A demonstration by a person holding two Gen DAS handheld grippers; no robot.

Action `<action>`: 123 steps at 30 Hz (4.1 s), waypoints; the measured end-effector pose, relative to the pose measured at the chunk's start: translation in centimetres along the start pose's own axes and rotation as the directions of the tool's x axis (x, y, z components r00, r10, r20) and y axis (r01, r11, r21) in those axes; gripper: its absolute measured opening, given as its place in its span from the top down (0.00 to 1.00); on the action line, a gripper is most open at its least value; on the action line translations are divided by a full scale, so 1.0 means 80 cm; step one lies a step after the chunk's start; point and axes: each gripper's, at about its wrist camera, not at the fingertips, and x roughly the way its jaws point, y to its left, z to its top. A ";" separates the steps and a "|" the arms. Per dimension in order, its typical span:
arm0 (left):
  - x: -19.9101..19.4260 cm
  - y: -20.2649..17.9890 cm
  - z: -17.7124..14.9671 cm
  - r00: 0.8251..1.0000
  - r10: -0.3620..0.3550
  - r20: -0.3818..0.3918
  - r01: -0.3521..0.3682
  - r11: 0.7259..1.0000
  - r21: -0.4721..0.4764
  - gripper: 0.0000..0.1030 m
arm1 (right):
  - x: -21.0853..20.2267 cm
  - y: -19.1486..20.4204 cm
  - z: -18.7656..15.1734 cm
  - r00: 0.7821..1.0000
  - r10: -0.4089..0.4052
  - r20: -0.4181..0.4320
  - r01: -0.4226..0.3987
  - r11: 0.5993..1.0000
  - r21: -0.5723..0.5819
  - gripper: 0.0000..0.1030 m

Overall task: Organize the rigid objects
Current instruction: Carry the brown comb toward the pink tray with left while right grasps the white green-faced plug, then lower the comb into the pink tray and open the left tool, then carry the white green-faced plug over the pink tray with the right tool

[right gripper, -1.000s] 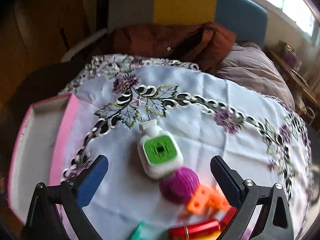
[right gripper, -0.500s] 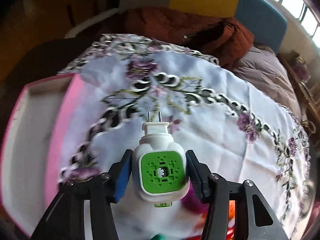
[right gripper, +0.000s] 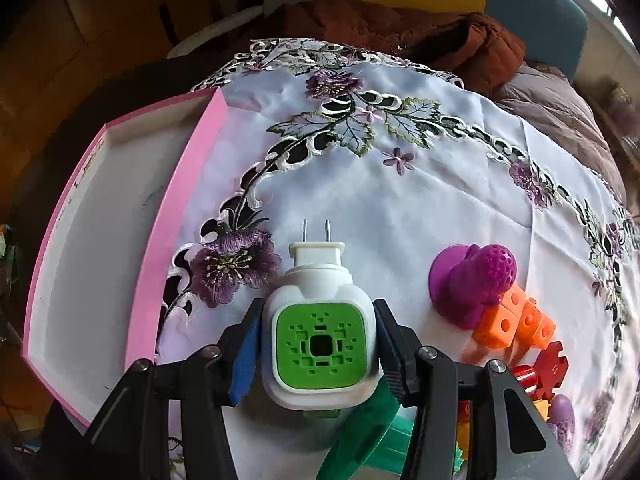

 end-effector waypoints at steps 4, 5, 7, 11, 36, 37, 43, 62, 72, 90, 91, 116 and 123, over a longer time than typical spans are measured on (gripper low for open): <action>0.005 0.010 0.002 1.000 0.001 -0.015 -0.001 0.999 -0.035 0.54 | 0.003 -0.001 -0.003 1.000 0.014 0.006 -0.014 1.000 -0.006 0.49; 0.007 0.011 0.003 1.000 0.005 -0.020 -0.006 0.999 -0.038 0.54 | 0.006 -0.003 -0.005 1.000 0.022 0.001 -0.022 1.000 -0.004 0.49; 0.012 0.015 0.006 1.000 0.010 -0.030 -0.011 0.999 -0.049 0.54 | 0.010 -0.006 -0.007 0.999 0.038 0.002 -0.038 0.999 0.000 0.49; 0.025 0.022 0.018 0.999 0.018 -0.046 -0.021 0.998 -0.067 0.54 | 0.010 -0.010 -0.010 0.998 0.064 0.022 -0.064 0.998 -0.004 0.49; 0.181 0.064 0.149 0.975 0.153 -0.161 -0.151 0.988 0.022 0.53 | 0.012 -0.007 -0.011 0.998 0.054 0.036 -0.052 0.997 -0.050 0.49; 0.185 0.067 0.149 0.973 0.156 -0.168 -0.155 0.988 0.021 0.53 | 0.012 -0.007 -0.011 0.998 0.053 0.035 -0.052 0.997 -0.050 0.49; 0.191 0.071 0.144 0.960 0.206 -0.189 -0.201 0.979 0.044 0.52 | 0.011 -0.007 -0.011 0.998 0.055 0.037 -0.054 0.997 -0.047 0.49; 0.047 0.050 0.072 0.972 0.229 -0.046 -0.228 0.973 0.030 0.48 | 0.011 -0.007 -0.013 0.997 0.054 0.054 -0.052 0.998 -0.034 0.48; 0.003 0.042 0.010 0.961 0.275 -0.006 -0.275 0.961 -0.005 0.48 | 0.011 -0.009 -0.014 0.996 0.057 0.066 -0.057 0.998 0.011 0.42; -0.004 0.050 -0.021 0.970 0.241 -0.022 -0.241 0.970 -0.013 0.48 | 0.010 -0.003 -0.012 0.999 -0.027 0.043 0.023 0.996 0.088 0.32; -0.004 0.051 -0.022 0.970 0.241 -0.022 -0.241 0.970 -0.016 0.48 | 0.009 -0.003 -0.012 0.999 -0.034 0.043 0.030 0.996 0.088 0.32; -0.025 0.053 -0.032 0.974 0.228 0.007 -0.228 0.973 -0.028 0.48 | -0.002 0.012 -0.013 0.990 -0.133 0.041 0.130 0.990 0.061 0.49; -0.028 0.051 -0.032 0.975 0.223 0.012 -0.223 0.975 -0.024 0.48 | -0.017 0.012 -0.009 0.987 -0.139 0.075 0.132 0.987 0.089 0.49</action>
